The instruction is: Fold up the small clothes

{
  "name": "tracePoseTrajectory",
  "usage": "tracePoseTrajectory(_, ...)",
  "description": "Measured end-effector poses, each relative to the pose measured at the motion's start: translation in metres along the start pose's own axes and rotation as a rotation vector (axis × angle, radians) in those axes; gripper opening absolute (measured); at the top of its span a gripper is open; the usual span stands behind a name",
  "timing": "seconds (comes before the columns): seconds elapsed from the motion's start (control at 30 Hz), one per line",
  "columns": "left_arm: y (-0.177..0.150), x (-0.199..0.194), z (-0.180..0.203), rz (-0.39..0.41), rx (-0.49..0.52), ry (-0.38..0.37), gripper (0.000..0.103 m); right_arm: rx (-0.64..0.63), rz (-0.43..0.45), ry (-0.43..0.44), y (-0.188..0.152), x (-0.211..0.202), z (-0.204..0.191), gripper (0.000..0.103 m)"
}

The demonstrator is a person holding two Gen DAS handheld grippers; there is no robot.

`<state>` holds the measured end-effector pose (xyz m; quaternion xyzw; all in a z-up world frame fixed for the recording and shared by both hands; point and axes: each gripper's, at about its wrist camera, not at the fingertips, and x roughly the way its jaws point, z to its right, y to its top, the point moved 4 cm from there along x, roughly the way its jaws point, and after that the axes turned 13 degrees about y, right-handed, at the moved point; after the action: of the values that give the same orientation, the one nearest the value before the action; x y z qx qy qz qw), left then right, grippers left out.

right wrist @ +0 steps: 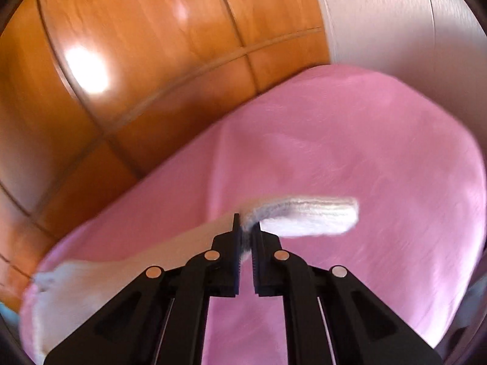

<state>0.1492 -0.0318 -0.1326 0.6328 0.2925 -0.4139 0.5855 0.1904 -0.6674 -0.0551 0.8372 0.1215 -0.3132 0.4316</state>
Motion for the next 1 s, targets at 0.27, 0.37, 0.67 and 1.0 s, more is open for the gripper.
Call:
tracePoseTrajectory(0.27, -0.049, -0.051, -0.075, 0.026, -0.148, 0.145, 0.064, -0.037, -0.118, 0.078, -0.052, 0.004, -0.022, 0.057)
tracePoseTrajectory(0.37, -0.067, -0.067, -0.112, 0.041, -0.213, 0.224, 0.072, -0.116, -0.191, 0.187, -0.088, -0.01, -0.061, 0.057)
tracePoseTrajectory(0.67, -0.133, -0.07, -0.154, -0.04, -0.358, 0.154, 0.072, -0.279, -0.523, 0.482, -0.254, -0.058, -0.157, 0.054)
tracePoseTrajectory(1.0, -0.134, -0.076, -0.145, 0.021, -0.287, 0.087, 0.004, -0.366, -0.515, 0.476, -0.287, -0.108, -0.175, 0.005)
